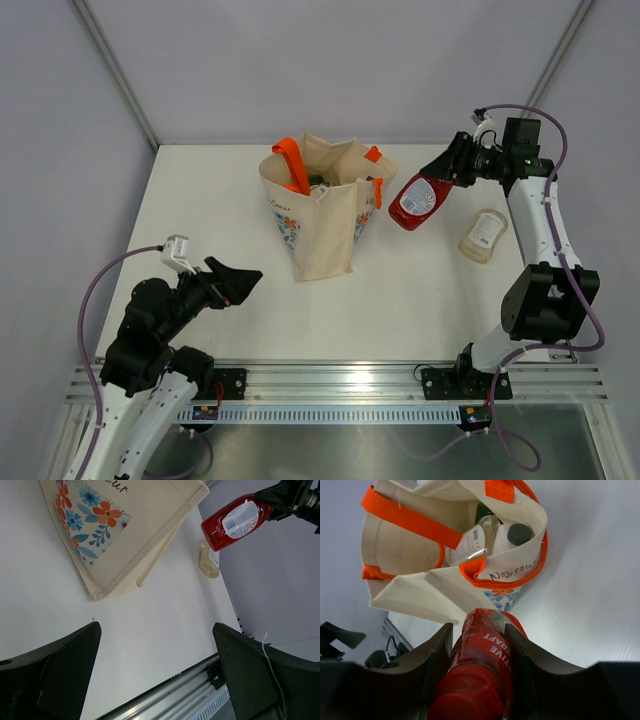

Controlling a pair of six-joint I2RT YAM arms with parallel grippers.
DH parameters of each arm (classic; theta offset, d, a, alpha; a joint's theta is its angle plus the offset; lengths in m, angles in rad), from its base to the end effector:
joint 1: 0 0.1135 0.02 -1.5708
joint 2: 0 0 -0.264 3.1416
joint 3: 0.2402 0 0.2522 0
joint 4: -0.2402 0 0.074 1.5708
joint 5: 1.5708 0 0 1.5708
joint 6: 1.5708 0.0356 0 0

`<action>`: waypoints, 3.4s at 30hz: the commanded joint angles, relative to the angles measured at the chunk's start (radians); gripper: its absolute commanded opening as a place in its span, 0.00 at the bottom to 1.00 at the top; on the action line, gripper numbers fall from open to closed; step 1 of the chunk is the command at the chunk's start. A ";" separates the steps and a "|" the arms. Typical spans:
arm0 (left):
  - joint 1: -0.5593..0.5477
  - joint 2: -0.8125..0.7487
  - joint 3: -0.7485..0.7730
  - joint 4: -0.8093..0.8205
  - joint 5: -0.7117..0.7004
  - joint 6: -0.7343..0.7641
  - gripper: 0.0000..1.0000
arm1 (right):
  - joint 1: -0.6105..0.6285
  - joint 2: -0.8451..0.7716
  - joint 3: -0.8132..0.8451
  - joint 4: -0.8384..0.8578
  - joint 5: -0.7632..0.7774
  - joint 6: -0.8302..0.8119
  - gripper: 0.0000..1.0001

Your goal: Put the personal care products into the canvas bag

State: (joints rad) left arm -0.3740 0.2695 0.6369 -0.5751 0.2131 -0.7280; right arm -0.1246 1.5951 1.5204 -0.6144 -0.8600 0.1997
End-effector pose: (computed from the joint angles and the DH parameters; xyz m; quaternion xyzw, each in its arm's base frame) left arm 0.0708 -0.0359 0.3053 -0.0700 0.7719 -0.3983 0.4905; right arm 0.3508 -0.0168 0.3571 -0.0428 0.8400 0.3913 0.3734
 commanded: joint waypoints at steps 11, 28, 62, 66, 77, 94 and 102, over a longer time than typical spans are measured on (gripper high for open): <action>0.001 0.068 -0.005 0.073 -0.027 -0.022 0.99 | 0.074 0.143 0.277 0.718 -0.301 0.830 0.00; 0.001 0.146 0.007 0.100 0.020 -0.014 0.99 | 0.434 0.536 0.761 0.235 -0.185 0.100 0.03; 0.001 -0.095 -0.132 0.076 0.104 -0.034 0.99 | -0.147 -0.155 -0.278 -0.079 0.932 -0.099 0.99; 0.001 -0.096 -0.141 0.077 0.103 -0.034 0.99 | -0.153 -0.015 -0.240 -0.085 0.998 -0.060 1.00; 0.001 -0.072 -0.183 0.112 0.095 -0.037 0.99 | -0.152 0.278 -0.074 -0.054 1.006 -0.026 1.00; 0.001 0.115 -0.169 0.233 0.134 -0.014 0.99 | -0.150 0.499 0.093 -0.169 0.974 -0.002 0.95; 0.001 0.108 -0.125 0.231 0.215 -0.024 0.99 | -0.150 0.506 0.075 -0.180 0.872 -0.008 0.68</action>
State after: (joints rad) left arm -0.3740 0.3832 0.4572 -0.4068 0.3527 -0.7574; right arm -0.2752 2.0850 1.5841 -0.7628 0.0776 0.1875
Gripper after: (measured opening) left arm 0.984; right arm 0.889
